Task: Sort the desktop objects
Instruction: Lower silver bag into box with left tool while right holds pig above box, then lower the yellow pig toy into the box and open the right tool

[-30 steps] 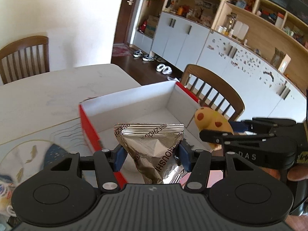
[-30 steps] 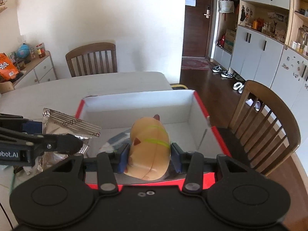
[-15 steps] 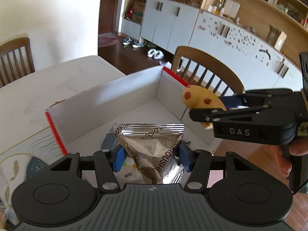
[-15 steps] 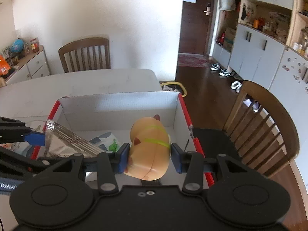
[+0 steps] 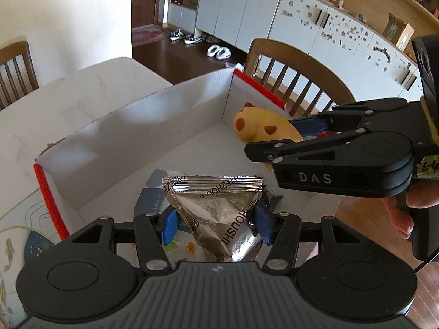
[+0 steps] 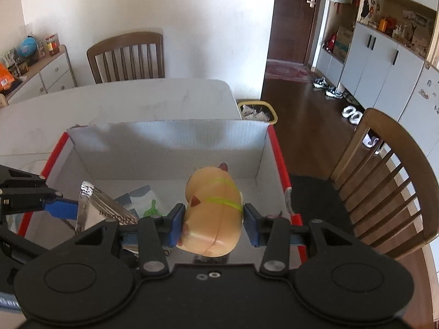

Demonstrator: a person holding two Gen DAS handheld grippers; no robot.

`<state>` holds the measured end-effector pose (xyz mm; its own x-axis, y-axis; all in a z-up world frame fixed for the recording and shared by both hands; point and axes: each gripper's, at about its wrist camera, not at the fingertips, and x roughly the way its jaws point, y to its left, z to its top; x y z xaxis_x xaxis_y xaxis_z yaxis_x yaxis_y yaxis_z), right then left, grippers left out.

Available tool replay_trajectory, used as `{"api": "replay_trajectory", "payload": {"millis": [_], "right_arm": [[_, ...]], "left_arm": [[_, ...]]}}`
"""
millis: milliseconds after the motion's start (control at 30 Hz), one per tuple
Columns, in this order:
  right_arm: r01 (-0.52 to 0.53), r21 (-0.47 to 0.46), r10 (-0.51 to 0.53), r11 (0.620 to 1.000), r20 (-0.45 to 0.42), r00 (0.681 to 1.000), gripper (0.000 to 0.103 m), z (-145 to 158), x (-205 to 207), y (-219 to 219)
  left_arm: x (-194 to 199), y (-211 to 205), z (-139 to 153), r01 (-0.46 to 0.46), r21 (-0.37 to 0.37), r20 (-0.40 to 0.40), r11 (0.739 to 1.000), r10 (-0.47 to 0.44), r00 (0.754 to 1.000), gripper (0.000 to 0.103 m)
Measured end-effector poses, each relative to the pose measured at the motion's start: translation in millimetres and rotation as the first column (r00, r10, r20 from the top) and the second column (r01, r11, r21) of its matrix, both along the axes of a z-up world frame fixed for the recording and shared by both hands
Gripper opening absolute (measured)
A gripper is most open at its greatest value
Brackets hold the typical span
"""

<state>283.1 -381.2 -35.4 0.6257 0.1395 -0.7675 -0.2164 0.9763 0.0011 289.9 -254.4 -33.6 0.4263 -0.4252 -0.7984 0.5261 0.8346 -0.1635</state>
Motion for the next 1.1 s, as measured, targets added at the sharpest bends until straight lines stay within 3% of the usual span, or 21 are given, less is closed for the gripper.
{"api": "replay_trajectory", "payload": {"millis": [267,633,1100], "right_arm": [[0.034,0.016,-0.032,0.999,-0.092,0.995,0.045,-21,25,0],[0.033,-0.034,-0.038,0.999,-0.183,0.982,0.045,-47,39,15],[0.047,-0.065,-0.061,0.997,-0.219,0.974,0.048,-63,42,18]], "left_arm": [[11,-5,-11,0.020,0.013,-0.041,1.000,-0.020,0.999,0.054],[10,-8,-20,0.031,0.032,-0.067,0.999,-0.029,0.997,0.054],[9,-3,-19,0.029,0.022,-0.075,0.999,-0.027,0.997,0.054]]}}
